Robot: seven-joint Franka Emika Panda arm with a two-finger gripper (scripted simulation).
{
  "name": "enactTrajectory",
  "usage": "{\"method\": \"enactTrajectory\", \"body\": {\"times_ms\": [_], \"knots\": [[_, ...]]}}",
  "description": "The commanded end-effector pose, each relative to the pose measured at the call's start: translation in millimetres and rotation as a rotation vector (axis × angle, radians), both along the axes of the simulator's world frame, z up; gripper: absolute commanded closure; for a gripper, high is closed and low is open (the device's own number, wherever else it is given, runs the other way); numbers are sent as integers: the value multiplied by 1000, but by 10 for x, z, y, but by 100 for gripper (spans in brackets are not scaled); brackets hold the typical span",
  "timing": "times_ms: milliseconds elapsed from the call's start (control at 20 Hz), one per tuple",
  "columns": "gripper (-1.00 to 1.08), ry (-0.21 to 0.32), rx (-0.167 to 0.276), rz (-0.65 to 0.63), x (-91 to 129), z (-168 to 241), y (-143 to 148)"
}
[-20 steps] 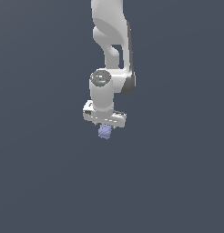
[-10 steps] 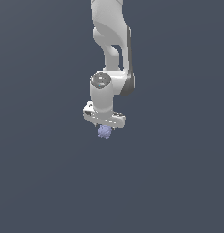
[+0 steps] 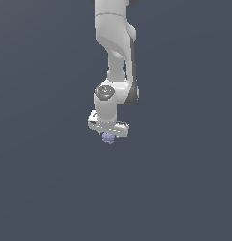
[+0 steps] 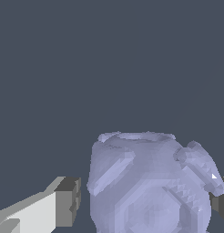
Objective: Pick up the object and move it to a goal position.
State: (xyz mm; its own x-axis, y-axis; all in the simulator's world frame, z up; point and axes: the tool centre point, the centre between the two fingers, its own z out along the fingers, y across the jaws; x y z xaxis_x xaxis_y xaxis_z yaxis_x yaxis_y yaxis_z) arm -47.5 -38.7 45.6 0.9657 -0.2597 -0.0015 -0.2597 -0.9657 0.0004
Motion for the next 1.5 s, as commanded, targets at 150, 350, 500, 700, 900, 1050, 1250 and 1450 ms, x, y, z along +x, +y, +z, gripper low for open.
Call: {"method": "enactTrajectory", "body": {"times_ms": [150,350,500,700,900,1050,1250,1450], "knots": [[108,-1,0,0,10,-63,1],[108,-1,0,0,10,-63,1],[108,-1,0,0,10,-63,1],[108,-2,0,0,9,-52,-1],[108,-2,0,0,-11,1,-27],[108,-2,0,0,-43,89,-69],[108,-2,0,0,-108,271,-157],[108,-2,1,-1,-199,530,-284]]}}
